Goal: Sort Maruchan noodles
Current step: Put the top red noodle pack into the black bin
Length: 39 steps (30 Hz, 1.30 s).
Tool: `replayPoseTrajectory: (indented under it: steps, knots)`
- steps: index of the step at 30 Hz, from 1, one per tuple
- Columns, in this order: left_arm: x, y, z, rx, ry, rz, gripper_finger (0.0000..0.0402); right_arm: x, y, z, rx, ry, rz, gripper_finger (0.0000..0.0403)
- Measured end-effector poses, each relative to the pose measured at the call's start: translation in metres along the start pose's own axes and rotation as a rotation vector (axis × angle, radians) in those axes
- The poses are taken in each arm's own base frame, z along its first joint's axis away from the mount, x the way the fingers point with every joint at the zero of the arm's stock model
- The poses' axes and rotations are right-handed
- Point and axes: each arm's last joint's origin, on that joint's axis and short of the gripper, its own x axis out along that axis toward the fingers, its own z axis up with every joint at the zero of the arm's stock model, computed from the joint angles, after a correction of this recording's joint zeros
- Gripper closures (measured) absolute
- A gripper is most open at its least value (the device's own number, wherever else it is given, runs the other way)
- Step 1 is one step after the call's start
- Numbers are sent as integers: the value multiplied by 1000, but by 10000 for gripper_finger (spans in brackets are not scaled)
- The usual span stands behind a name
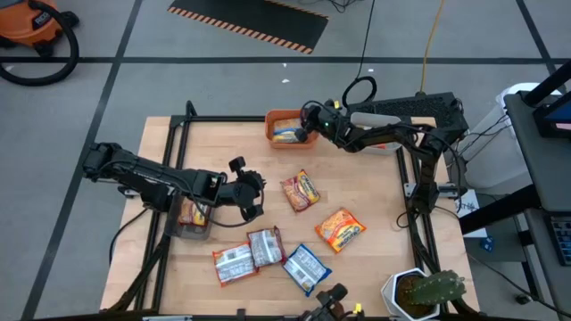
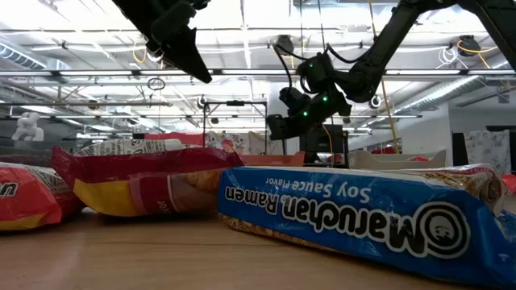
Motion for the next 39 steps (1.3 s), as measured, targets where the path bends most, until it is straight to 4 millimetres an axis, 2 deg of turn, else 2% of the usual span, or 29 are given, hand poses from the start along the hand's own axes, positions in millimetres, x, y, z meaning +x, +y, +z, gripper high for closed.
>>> replayPoseTrajectory:
  steps: [4,8,14,22,27,39]
  knots:
    - [0,0,0,0,0,0,365,-6,-2,9,0,-16,-1,257]
    - [0,0,0,1,0,-1,365,-22,0,27,-11,-25,23,252]
    - [2,-2,-1,7,9,1,365,-63,10,56,-99,-2,139,256]
    - [1,-5,-2,9,14,-42,365,-119,32,56,-143,236,379,255]
    - [1,-5,-2,2,14,-42,365,-145,51,42,-127,277,505,254]
    - [1,-6,0,-13,5,-67,365,-185,73,-23,-94,388,610,254]
